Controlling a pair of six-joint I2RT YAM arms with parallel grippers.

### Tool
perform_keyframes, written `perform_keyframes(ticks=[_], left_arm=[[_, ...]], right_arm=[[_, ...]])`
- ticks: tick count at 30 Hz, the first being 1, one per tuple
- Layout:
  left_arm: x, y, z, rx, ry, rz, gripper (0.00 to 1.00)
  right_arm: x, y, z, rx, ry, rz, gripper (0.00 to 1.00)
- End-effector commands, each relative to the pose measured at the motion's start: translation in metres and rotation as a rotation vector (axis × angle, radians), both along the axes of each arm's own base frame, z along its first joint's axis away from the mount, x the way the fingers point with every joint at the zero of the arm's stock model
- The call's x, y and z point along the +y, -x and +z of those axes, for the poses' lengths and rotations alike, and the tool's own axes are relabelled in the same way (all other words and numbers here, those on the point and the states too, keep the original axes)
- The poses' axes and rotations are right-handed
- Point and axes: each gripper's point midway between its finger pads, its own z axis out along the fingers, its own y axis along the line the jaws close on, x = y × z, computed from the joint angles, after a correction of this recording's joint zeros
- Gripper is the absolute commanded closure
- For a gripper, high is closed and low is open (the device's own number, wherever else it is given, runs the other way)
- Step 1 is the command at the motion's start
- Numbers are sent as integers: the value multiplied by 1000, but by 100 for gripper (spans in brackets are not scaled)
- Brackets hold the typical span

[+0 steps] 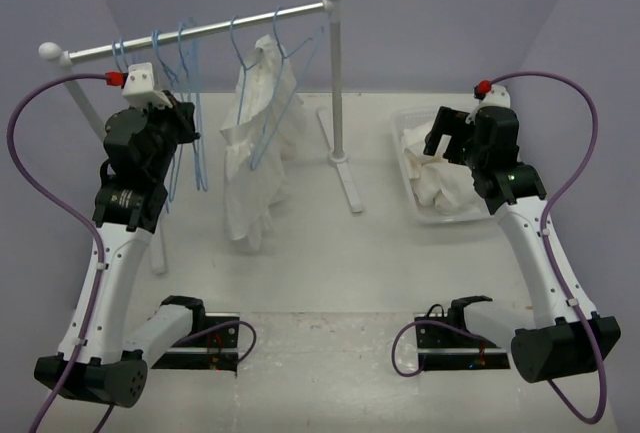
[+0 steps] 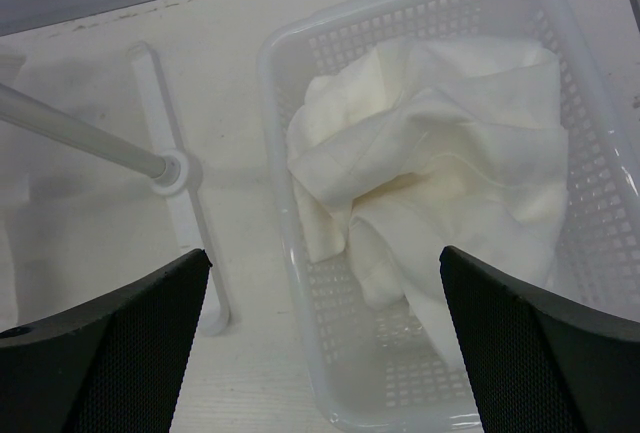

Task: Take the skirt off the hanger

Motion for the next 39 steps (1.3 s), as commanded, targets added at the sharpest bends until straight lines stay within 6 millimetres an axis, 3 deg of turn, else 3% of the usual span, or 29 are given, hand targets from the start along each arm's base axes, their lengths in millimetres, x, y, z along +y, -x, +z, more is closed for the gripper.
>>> perform_keyframes(ticks=[1, 3, 4, 5, 6, 7, 8, 11, 17, 22, 31, 34, 39], left_arm=[[8, -2, 18, -54, 23, 57, 100], [8, 0, 16, -42, 22, 58, 95], [9, 3, 16, -39, 24, 57, 83], [9, 7, 18, -46, 28, 56, 54], [7, 10, 18, -45, 26, 46, 36], [8, 17, 25, -61, 31, 43, 9], [8, 21, 26, -59, 39, 43, 0], [9, 37, 27, -35, 50, 45, 0], [25, 73, 6, 77, 53, 120, 0], [34, 99, 5, 73, 64, 155, 0], [41, 116, -13, 124, 54, 185, 0], [42, 121, -8, 125, 57, 192, 0], [63, 128, 6, 133, 65, 316, 0]], right_arm=[[0, 1, 13, -46, -2, -1, 1], [0, 3, 15, -52, -5, -3, 1], [-1, 3, 17, -55, -7, -6, 1], [0, 4, 18, -61, -11, -5, 1], [-1, 5, 20, -67, -8, -9, 1], [-2, 5, 22, -73, -9, -14, 1], [-3, 7, 24, -78, -15, -23, 1], [-8, 13, 27, -91, -20, -53, 1], [-20, 28, 24, -110, -39, -130, 1], [-24, 44, 25, -112, -89, -178, 1], [-26, 63, 18, -102, -77, -169, 1], [-24, 66, 16, -110, -73, -143, 1], [-17, 67, 18, -136, -81, -94, 1]])
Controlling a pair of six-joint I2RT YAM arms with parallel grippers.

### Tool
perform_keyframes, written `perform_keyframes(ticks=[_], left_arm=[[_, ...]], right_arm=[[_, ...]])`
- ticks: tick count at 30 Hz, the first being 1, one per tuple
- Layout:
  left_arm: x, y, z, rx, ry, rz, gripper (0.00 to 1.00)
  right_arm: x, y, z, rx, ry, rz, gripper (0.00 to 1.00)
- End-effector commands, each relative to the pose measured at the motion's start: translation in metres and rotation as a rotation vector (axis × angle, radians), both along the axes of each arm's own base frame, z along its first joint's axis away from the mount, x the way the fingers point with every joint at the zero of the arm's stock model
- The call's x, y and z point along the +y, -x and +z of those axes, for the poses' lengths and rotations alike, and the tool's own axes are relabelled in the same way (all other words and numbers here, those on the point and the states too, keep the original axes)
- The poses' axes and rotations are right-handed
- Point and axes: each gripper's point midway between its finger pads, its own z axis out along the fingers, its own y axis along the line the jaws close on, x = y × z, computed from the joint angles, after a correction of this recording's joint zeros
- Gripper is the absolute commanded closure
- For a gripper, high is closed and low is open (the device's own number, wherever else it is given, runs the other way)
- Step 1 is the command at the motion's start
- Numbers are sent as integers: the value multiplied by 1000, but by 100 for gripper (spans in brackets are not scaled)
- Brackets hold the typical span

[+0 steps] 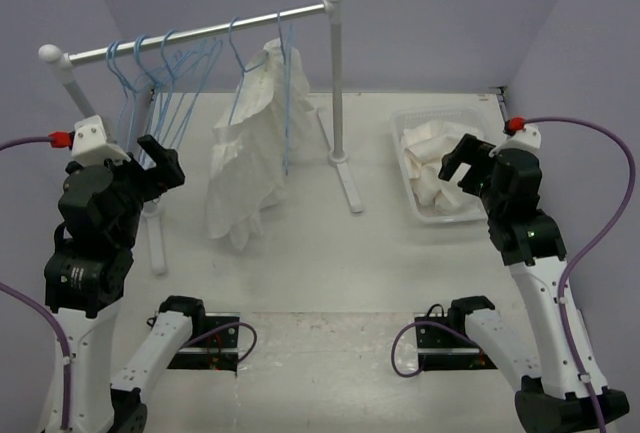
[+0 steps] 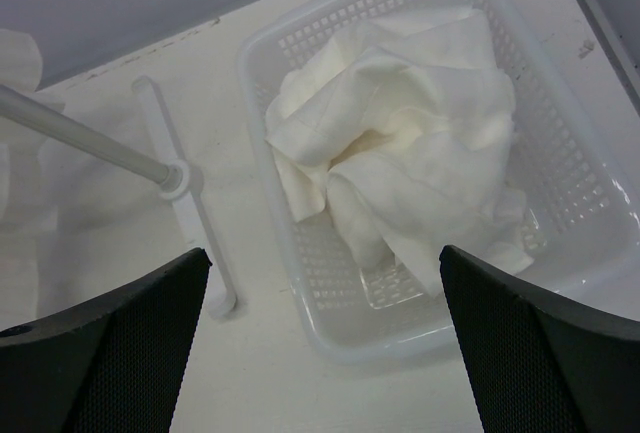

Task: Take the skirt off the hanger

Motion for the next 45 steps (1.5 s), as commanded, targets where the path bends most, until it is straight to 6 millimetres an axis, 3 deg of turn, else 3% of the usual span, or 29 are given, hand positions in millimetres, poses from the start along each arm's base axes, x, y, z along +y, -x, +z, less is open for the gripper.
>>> perform_keyframes(ticks=[1, 4, 7, 10, 11, 13, 18, 24, 31, 40, 45], left_arm=[[20, 10, 21, -14, 6, 119, 0], [20, 2, 26, -5, -12, 120, 0], [26, -4, 44, -37, -22, 153, 0], [22, -18, 55, -52, -29, 137, 15], [21, -26, 53, -36, -29, 137, 29], [15, -36, 56, -40, -20, 113, 42], [-11, -60, 66, -97, -19, -33, 46], [-24, -77, 60, -88, -21, -101, 51], [-15, -101, 41, -29, -29, -29, 73], [-3, -109, 23, 15, -52, 40, 81], [-3, -111, 20, 22, -51, 42, 99]], right_arm=[[7, 1, 8, -44, -2, 45, 1], [10, 1, 7, -46, -6, 67, 1], [14, 1, 6, -48, -13, 86, 1], [18, 0, 4, -44, -19, 104, 1], [19, 0, 2, -38, -23, 112, 1], [21, 0, 0, -33, -26, 118, 1], [22, -3, -1, -29, -27, 124, 1], [21, -4, -3, -20, -23, 120, 1], [17, -5, -7, -6, -12, 99, 1], [13, -5, -8, 5, -1, 78, 1], [14, -6, -12, 19, 0, 79, 1]])
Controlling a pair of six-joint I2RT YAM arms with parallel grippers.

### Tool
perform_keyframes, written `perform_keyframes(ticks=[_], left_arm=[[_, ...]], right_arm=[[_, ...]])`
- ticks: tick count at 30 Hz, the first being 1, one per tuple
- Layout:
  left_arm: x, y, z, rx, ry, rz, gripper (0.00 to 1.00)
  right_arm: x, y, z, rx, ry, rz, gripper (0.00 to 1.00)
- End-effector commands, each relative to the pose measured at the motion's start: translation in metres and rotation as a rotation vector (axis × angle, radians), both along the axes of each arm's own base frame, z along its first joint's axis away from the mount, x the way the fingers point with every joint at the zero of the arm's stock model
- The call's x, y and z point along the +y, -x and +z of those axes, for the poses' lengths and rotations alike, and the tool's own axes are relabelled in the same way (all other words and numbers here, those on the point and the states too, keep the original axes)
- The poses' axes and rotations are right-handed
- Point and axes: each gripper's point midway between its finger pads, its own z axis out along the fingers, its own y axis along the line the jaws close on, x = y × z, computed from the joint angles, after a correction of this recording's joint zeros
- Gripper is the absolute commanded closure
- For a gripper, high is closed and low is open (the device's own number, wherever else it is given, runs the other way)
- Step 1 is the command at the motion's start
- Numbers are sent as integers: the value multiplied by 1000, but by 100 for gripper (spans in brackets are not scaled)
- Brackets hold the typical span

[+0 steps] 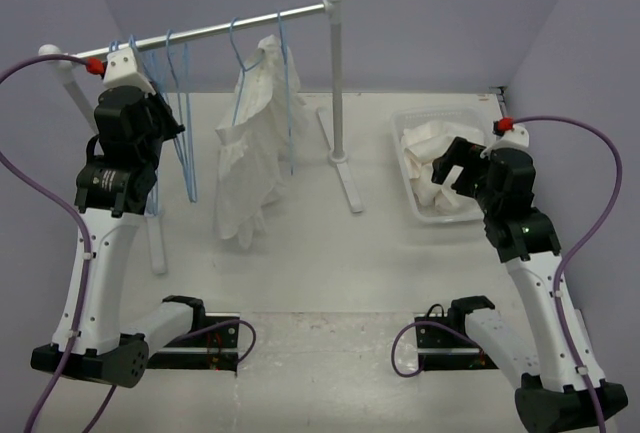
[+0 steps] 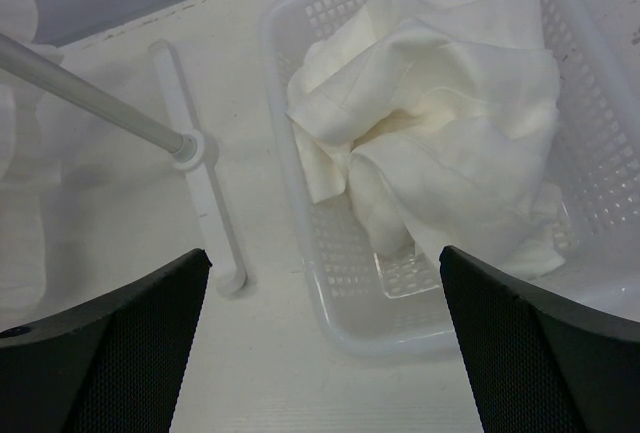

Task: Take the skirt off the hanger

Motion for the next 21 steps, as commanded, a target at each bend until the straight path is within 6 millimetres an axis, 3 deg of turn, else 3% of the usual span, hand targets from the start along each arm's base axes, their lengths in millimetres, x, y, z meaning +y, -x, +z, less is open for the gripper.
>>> perform_keyframes(ticks=[1, 12, 18, 21], left_arm=[[4, -3, 7, -33, -14, 15, 99], [-5, 12, 52, -166, -53, -72, 100], [28, 22, 64, -158, -140, 88, 100], [24, 22, 69, -179, -180, 46, 100]], right_arm=[[-3, -4, 3, -11, 19, -11, 1], [-3, -4, 2, -5, 20, -11, 1], [-3, -2, 5, -17, 21, -10, 1], [-4, -1, 6, -23, 23, -10, 1]])
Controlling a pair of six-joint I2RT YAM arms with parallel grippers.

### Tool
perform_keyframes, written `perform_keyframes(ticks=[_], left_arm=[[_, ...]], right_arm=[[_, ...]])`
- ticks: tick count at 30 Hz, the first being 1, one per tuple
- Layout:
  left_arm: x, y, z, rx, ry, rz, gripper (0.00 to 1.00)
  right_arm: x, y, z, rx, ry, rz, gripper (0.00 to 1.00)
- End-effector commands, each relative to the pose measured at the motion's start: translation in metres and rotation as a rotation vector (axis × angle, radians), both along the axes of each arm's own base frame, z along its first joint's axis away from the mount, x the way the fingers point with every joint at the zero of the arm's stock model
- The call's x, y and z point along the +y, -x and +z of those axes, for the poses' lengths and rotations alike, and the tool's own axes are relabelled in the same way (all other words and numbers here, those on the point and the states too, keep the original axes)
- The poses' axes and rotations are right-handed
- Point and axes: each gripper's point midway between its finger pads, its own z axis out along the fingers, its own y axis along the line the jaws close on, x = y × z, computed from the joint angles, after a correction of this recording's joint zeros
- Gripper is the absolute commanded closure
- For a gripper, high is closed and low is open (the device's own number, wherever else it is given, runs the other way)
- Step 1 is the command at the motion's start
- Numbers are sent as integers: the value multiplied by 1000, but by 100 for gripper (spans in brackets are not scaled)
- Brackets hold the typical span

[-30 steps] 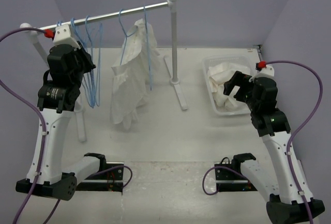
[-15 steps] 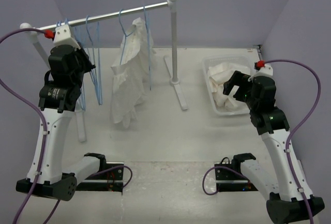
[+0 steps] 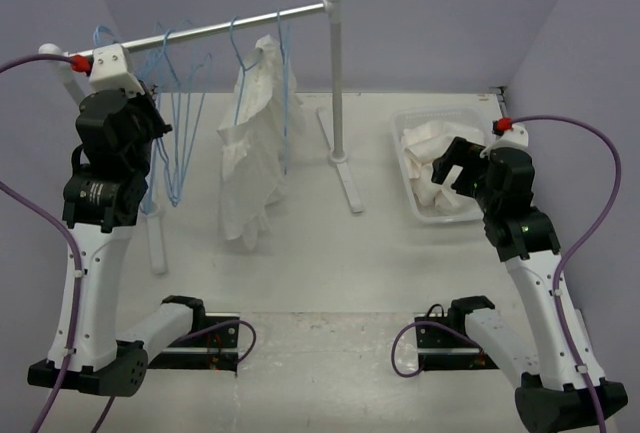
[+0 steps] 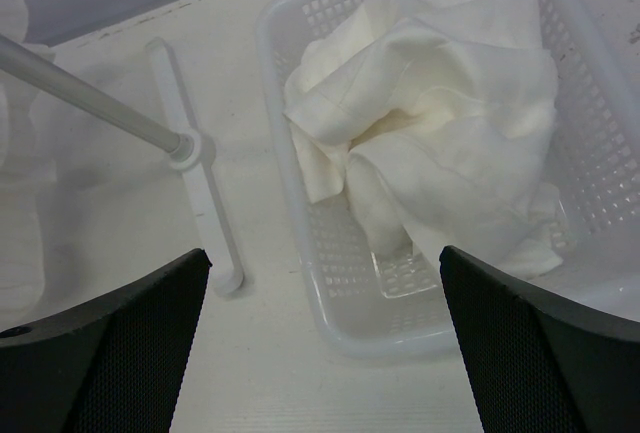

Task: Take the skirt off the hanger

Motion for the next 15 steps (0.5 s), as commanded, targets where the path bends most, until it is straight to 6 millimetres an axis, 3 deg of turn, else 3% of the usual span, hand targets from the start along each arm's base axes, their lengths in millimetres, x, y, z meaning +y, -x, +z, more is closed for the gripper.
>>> perform_keyframes(ticks=[1, 2, 6, 10, 13, 15], left_arm=[[3, 5, 42, -123, -73, -19, 100], [-8, 3, 45, -133, -73, -79, 100], [-9, -3, 48, -136, -84, -87, 100], [11, -10, 40, -82, -125, 22, 100], [25, 0, 53, -104, -164, 94, 100], [22, 2, 56, -104, -186, 65, 100]], right_arm=[[-3, 0, 8, -32, 21, -9, 1], [-3, 0, 9, -35, 22, -8, 1], [-5, -1, 8, -28, 27, -15, 1], [-5, 0, 7, -22, 29, -17, 1], [-6, 1, 8, -25, 34, -17, 1], [-7, 1, 8, -29, 34, -20, 1]])
